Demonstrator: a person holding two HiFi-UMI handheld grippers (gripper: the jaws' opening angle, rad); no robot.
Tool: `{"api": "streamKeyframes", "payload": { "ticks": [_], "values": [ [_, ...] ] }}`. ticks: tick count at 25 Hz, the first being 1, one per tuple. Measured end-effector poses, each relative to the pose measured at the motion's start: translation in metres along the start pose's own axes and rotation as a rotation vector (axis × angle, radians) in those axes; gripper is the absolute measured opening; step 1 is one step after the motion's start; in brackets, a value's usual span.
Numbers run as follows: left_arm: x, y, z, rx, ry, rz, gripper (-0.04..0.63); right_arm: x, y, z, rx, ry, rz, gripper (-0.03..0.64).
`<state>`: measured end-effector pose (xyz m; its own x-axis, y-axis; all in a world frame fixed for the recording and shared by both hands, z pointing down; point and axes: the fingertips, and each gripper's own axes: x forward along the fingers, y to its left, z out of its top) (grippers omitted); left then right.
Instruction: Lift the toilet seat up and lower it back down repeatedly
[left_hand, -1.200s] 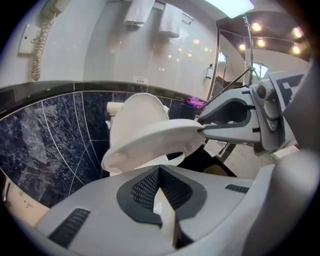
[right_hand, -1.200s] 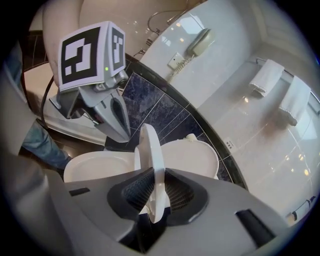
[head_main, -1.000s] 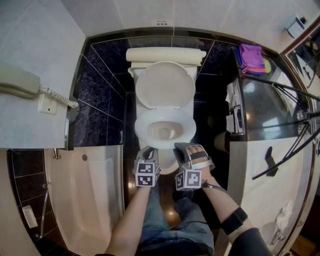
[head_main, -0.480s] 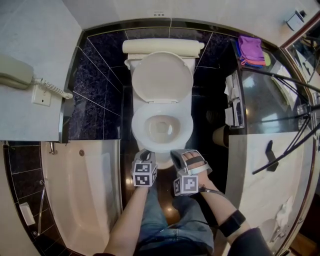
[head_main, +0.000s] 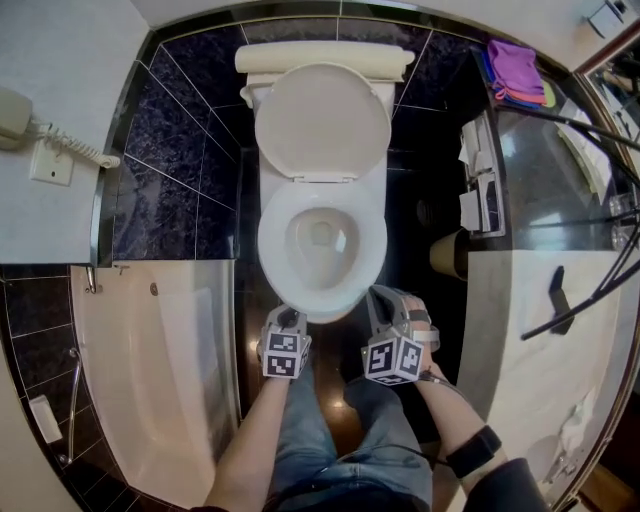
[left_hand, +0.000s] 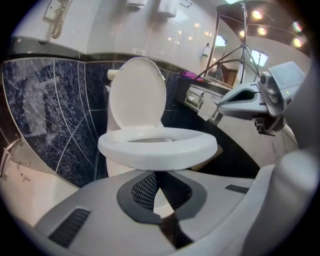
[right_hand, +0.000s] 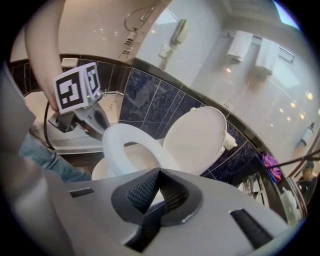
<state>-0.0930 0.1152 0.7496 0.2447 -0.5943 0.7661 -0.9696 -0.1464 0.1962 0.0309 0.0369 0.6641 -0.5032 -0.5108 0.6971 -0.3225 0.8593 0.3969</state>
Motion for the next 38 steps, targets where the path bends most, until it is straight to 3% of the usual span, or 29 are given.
{"api": "streamKeyframes", "payload": {
  "ticks": [10,21,31,34,38],
  "values": [
    [0.061,0.001,-0.111,0.099,0.086,-0.040,-0.003,0.065,0.031,-0.083,0.202,0.063,-0.003,0.019],
    [0.108,0.007,-0.182,0.135,0.231,-0.029,-0.003,0.088,0.057,-0.121,0.201,0.102,0.024,0.020],
    [0.101,0.011,-0.197,0.124,0.311,0.002,-0.003,0.089,0.048,-0.109,0.187,0.101,0.033,0.020],
    [0.097,0.010,-0.180,0.159,0.267,0.020,-0.003,0.086,0.041,-0.102,0.180,0.090,0.031,0.020],
    [0.081,0.015,-0.145,0.119,0.194,0.044,-0.003,0.079,0.030,-0.082,0.184,0.067,0.022,0.020]
  ]
}}
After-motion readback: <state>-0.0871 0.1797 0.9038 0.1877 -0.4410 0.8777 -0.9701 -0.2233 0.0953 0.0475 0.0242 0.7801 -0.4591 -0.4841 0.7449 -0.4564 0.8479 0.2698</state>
